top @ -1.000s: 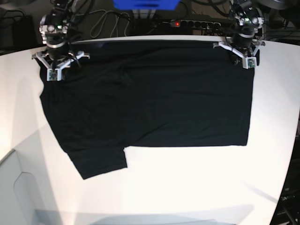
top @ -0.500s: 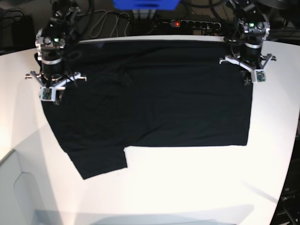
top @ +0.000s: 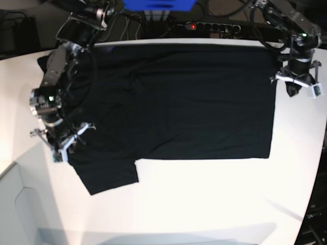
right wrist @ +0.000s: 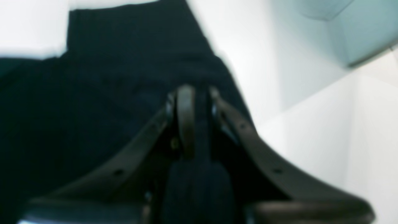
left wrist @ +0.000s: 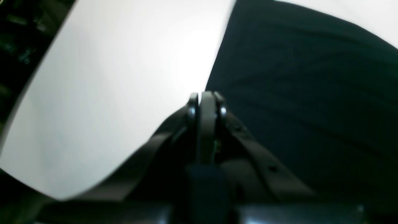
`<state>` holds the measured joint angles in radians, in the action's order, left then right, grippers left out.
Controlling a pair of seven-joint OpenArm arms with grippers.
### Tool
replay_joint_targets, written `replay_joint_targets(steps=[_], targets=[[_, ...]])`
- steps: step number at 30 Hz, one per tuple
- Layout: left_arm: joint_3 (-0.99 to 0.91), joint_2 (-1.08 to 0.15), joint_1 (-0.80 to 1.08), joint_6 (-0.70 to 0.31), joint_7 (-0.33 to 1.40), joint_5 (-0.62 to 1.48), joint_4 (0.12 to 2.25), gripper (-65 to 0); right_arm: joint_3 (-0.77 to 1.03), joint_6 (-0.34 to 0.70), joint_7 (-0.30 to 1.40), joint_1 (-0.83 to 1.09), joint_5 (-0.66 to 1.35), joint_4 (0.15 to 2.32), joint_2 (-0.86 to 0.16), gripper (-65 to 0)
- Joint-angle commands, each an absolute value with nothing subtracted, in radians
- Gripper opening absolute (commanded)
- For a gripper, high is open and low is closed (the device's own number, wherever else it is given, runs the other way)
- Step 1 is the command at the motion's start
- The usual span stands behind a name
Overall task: Fold the T-shirt properly
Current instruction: 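Release the collar and move both grippers to the shirt's side edges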
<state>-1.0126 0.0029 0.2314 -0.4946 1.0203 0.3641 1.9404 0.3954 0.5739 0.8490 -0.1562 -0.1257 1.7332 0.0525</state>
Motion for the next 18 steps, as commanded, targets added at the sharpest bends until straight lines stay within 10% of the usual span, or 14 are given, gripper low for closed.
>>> replay_joint_targets(steps=[1,18], targets=[[-1.021,-0.015,0.223,-0.495,1.02,0.394,1.937,-63.1,0.397,0.618,0.843,-0.205,-0.127,1.695,0.031,-53.5],[-1.023,-0.062,0.229,-0.495,1.023,0.415,1.788,-63.1,0.562,0.698,0.717,-0.616,0.085,0.765,-0.294,-33.7]])
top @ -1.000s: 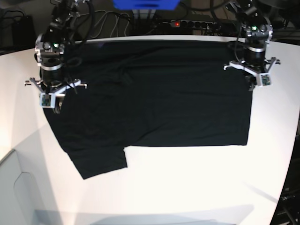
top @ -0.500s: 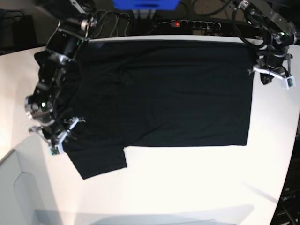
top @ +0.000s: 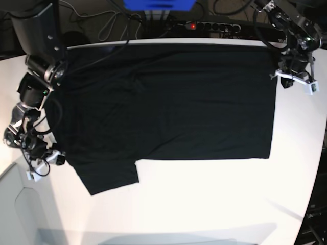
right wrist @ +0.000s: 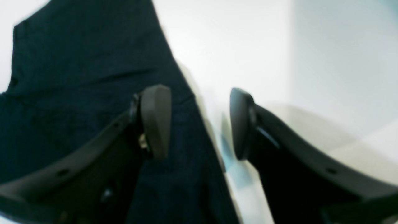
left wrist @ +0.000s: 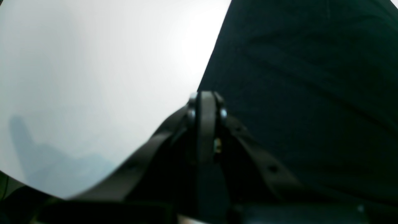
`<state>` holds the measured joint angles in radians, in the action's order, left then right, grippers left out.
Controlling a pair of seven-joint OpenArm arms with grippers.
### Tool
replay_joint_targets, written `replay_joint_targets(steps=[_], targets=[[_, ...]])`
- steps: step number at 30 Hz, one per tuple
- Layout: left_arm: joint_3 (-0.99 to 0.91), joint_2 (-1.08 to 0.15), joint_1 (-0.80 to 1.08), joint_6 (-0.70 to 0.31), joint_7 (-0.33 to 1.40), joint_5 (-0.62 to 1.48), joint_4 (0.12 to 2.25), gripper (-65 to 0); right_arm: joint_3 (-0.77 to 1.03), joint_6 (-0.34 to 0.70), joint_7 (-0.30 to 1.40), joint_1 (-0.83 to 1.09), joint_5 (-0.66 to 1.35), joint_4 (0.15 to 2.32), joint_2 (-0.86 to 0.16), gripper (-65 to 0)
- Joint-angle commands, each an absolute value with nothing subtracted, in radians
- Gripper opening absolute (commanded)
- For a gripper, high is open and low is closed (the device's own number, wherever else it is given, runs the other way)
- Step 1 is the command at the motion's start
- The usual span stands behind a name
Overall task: Fold the T-shirt properly
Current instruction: 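Release the collar and move both grippers to the shirt's side edges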
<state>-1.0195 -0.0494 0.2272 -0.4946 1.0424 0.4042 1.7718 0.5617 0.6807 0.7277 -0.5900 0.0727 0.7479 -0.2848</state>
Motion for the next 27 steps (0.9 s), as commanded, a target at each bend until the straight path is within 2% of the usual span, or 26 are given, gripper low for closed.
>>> replay_joint_targets(steps=[1,8,19,27], targets=[[-1.023,-0.062,0.234,-0.495,1.023,0.418,1.788,-63.1,0.567,0.698,0.707,-0.616,0.108,0.73,-0.312,-33.7],[-1.023,-0.064,0.236,-0.495,1.03,0.42,1.788,-63.1,0.564,0.698,0.644,-0.615,0.243,0.532,-0.381,-33.5],[-1.023,-0.064,0.254,-0.495,1.032,0.42,1.793,-63.1,0.558,0.698,0.684,-0.565,0.259,0.512,-0.334,-33.7],[-1.023,-0.064,0.257,-0.495,1.032,0.421,1.799,-63.1,0.486,0.698,0.671,-0.539,0.262,0.515,-0.314,-35.2]])
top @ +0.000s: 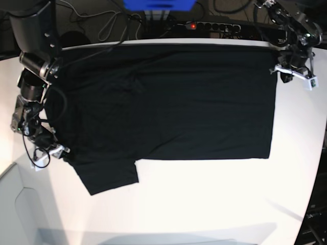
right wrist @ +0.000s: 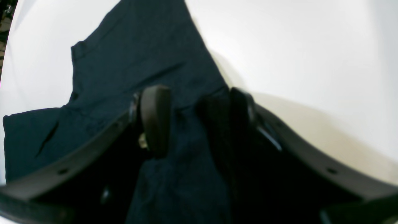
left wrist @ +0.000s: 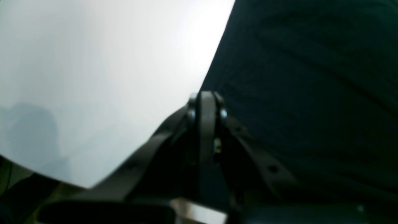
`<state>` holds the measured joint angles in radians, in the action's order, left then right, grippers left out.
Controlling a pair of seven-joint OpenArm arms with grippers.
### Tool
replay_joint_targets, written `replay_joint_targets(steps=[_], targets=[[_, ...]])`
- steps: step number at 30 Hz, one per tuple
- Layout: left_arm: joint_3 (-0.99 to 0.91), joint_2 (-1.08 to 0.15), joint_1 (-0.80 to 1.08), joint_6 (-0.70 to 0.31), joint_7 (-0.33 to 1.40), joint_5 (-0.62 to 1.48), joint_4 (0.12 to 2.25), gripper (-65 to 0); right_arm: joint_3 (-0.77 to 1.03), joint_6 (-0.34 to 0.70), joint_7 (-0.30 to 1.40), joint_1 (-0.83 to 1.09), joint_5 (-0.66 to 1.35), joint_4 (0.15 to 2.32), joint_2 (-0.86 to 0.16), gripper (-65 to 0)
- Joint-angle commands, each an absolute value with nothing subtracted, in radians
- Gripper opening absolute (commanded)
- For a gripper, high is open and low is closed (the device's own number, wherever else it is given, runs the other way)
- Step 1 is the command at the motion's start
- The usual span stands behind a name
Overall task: Fold the T-shirt properly
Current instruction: 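Release the collar and move both grippers to the shirt's side edges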
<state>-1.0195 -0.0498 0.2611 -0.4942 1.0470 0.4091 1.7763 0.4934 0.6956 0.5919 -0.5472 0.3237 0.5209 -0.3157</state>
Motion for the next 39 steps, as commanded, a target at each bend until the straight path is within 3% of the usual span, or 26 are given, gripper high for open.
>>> replay_joint_targets(steps=[1,9,12,17,21,23,25,31,39], targets=[[-1.023,-0.064,0.255,-0.495,1.032,0.421,1.799,-63.1,0.486,0.698,0.671,-0.539,0.262,0.515,-0.314,-36.7],[-1.023,-0.065,0.24,-0.495,1.032,0.421,1.799,-63.1,0.484,0.698,0.671,-0.544,0.259,0.515,-0.311,-59.8],[-1.023,-0.081,0.205,-0.495,1.032,0.421,1.799,-63.1,0.484,0.698,0.671,-0.544,0.259,0.515,-0.309,-64.2],[-1.023,-0.143,0.079,-0.493,1.036,0.421,1.771,-61.6,0.435,0.698,0.661,-0.544,0.259,0.515,-0.309,-64.4],[-1.023,-0.205,-0.108,-0.486,1.152,0.421,1.581,-43.5,0.417,0.698,0.638,-0.541,0.259,0.515,-0.309,-64.5],[-1.023,-0.249,-0.213,-0.487,1.204,0.421,1.395,-33.6,0.415,0.698,0.638,-0.541,0.259,0.515,-0.309,-64.5],[-1.023,-0.297,-0.305,-0.487,1.201,0.421,1.193,-27.7,0.415,0.698,0.638,-0.539,0.259,0.515,-0.309,-64.4],[-1.017,-0.39,-0.472,-0.484,1.023,0.418,0.763,-27.0,0.415,0.698,0.639,-0.539,0.259,0.515,-0.309,-64.4],[-0.929,-0.45,-0.535,-0.481,0.788,0.41,0.507,-27.0,0.415,0.698,0.639,-0.541,0.259,0.515,-0.309,-64.4]])
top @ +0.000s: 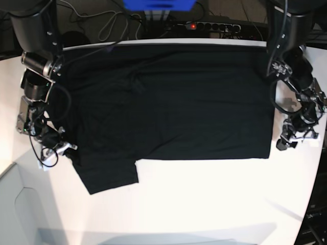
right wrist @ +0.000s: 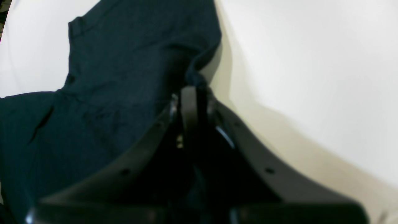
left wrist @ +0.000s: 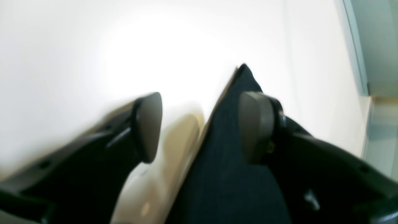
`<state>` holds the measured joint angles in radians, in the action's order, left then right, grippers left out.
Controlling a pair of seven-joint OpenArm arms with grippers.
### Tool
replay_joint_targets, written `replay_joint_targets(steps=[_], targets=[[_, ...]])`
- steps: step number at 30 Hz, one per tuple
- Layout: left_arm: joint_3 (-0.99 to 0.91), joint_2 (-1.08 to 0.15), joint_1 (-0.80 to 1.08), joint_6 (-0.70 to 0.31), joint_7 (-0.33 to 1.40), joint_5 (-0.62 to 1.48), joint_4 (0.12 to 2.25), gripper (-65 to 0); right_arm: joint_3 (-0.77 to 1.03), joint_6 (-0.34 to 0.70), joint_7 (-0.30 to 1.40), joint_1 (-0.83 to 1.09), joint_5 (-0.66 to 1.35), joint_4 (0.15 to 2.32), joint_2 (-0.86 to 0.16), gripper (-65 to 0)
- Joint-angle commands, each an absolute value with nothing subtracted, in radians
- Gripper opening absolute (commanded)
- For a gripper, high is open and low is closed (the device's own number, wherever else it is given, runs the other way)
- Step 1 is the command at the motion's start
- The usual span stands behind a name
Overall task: Fold the T-shirt properly
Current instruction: 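Release the collar and move both grippers to the shirt's side edges, then grasp the side edges with both grippers and fold the shirt toward the collar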
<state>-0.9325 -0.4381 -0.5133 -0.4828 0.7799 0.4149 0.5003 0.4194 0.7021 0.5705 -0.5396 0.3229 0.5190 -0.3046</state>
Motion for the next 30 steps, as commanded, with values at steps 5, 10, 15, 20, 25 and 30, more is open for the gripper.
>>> replay_joint_targets(steps=[5,10,15,20,25,30], targets=[[-0.915,-0.441,-0.556,-0.481,0.73,0.41,0.441,-27.0,0.415,0.698,0.641,-0.544,0.259,0.515,-0.309,-64.5],[-0.915,-0.394,-0.568,-0.481,0.728,0.41,0.432,-27.0,0.415,0.698,0.641,-0.544,0.259,0.515,-0.309,-64.5],[-0.915,-0.354,-0.568,-0.481,0.728,0.41,0.432,-27.0,0.415,0.698,0.639,-0.545,0.259,0.515,-0.298,-64.4],[-0.915,-0.34,-0.567,-0.481,0.731,0.41,0.433,-27.1,0.415,0.698,0.639,-0.545,0.259,0.515,-0.294,-64.4],[-0.915,-0.348,-0.564,-0.481,0.736,0.41,0.441,-45.8,0.415,0.698,0.639,-0.545,0.259,0.515,-0.283,-64.6],[-0.914,-0.36,-0.545,-0.483,0.739,0.41,0.446,-63.1,0.415,0.698,0.638,-0.545,0.259,0.515,-0.282,-64.8]])
